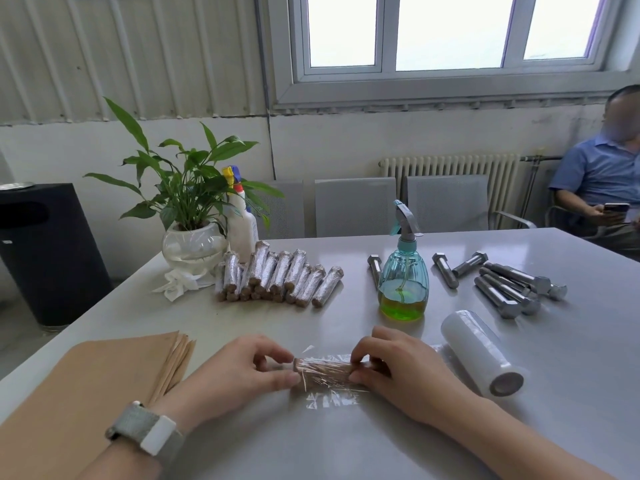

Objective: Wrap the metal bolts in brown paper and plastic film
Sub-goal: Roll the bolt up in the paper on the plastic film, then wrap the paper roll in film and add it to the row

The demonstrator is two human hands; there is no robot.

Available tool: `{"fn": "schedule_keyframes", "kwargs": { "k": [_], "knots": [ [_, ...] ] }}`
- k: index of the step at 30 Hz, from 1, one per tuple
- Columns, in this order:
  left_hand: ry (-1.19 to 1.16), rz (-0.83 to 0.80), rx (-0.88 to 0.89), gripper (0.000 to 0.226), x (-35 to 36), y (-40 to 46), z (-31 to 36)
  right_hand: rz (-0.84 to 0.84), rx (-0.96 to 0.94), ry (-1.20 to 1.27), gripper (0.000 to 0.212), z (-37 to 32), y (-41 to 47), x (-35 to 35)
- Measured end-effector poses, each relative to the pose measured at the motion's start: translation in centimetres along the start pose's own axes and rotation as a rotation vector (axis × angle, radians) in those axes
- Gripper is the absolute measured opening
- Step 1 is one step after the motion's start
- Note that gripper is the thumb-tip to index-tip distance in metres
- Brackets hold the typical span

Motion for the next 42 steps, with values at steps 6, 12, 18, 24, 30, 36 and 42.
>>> {"fn": "schedule_keyframes", "kwargs": {
  "k": [6, 12, 18, 24, 30, 36, 42],
  "knots": [
    [0.076, 0.073, 0.079, 0.023, 1.4, -0.1, 0.9, 0.018, 0.006, 0.005, 0.021, 0.1, -0.1, 0.1],
    [0.258, 0.103, 0.131, 0.021, 2.1, -0.4, 2.0, 0.050, 0.055, 0.067, 0.017, 0.2, -0.2, 0.1],
    [-0.475, 0.235, 0.034, 0.027, 3.0, 0.8, 3.9, 0.097, 0.146, 0.120, 0.011, 0.7, -0.5, -0.5],
    [-0.730, 0.243, 0.102, 0.018, 6.8, 3.0, 9.1, 0.121, 0.191, 0.133, 0.022, 1.3, -1.1, -1.3],
    [-0.773, 0.325, 0.058, 0.019, 11.2, 4.6, 12.2, 0.146, 0.192, 0.189, 0.009, 1.6, -1.2, -1.9],
    [-0.722, 0.387, 0.039, 0.031, 12.4, 4.9, 11.3, 0.117, 0.184, 0.156, 0.016, 1.2, -0.9, -2.2],
    [-0.716, 0.370, 0.055, 0.028, 12.7, 4.6, 11.0, -0.179, 0.212, -0.041, 0.015, 1.1, -0.3, -4.6]
  ]
}}
Point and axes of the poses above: each hand's wrist, its own y-axis towards the middle knuckle, its own x-axis out of the palm, z = x × y, the point moved 3 cm from there along y, towards the middle knuckle, and after that the axes turned 13 degrees about z, right-handed, at the moved point
